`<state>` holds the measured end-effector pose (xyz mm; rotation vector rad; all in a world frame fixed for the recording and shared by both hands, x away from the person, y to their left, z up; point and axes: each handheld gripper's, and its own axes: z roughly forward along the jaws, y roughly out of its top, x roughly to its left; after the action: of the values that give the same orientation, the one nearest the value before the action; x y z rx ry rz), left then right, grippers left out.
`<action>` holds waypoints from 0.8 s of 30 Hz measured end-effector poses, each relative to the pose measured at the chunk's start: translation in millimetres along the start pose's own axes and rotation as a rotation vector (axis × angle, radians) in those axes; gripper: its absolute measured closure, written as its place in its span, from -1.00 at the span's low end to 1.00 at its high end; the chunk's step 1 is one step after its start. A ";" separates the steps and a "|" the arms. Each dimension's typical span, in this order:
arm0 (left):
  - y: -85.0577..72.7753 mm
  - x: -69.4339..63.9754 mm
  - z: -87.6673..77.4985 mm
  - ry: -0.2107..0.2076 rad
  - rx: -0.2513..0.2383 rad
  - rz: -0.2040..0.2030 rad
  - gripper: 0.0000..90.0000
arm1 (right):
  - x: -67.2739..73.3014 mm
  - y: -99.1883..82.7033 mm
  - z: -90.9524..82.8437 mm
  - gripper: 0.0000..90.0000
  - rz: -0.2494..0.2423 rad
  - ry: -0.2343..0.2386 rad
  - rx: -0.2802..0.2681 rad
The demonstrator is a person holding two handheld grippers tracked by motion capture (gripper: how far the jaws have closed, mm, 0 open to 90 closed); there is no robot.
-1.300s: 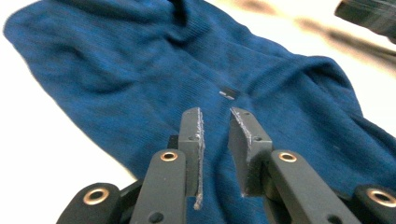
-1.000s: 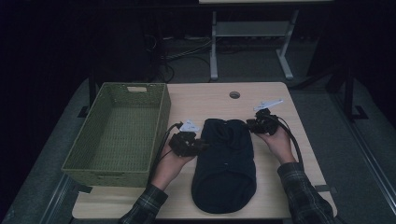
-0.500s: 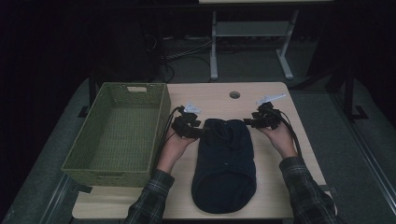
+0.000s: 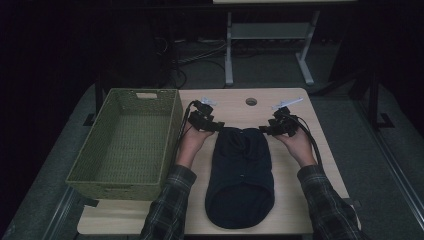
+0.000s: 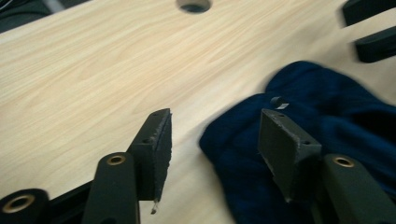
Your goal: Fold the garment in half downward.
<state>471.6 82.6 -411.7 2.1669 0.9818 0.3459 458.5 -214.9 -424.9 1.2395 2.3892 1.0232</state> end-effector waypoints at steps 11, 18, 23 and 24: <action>-8.3 12.7 36.8 -0.044 0.094 -0.031 -0.12 | -4.1 -1.7 2.2 -0.08 0.007 -0.004 0.001; -15.9 17.6 45.7 -0.041 0.134 -0.034 -0.15 | -5.4 -2.3 6.2 -0.08 0.010 -0.005 0.004; -17.6 15.3 47.9 -0.035 0.138 -0.023 -0.13 | -8.2 -3.8 15.9 -0.08 0.022 -0.008 0.013; -18.1 16.3 48.3 -0.041 0.141 -0.031 -0.13 | -9.4 -4.4 18.4 -0.08 0.025 -0.010 0.017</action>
<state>496.9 78.4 -459.3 2.2729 1.0432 0.2217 470.9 -215.5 -441.9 1.2808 2.3852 1.0036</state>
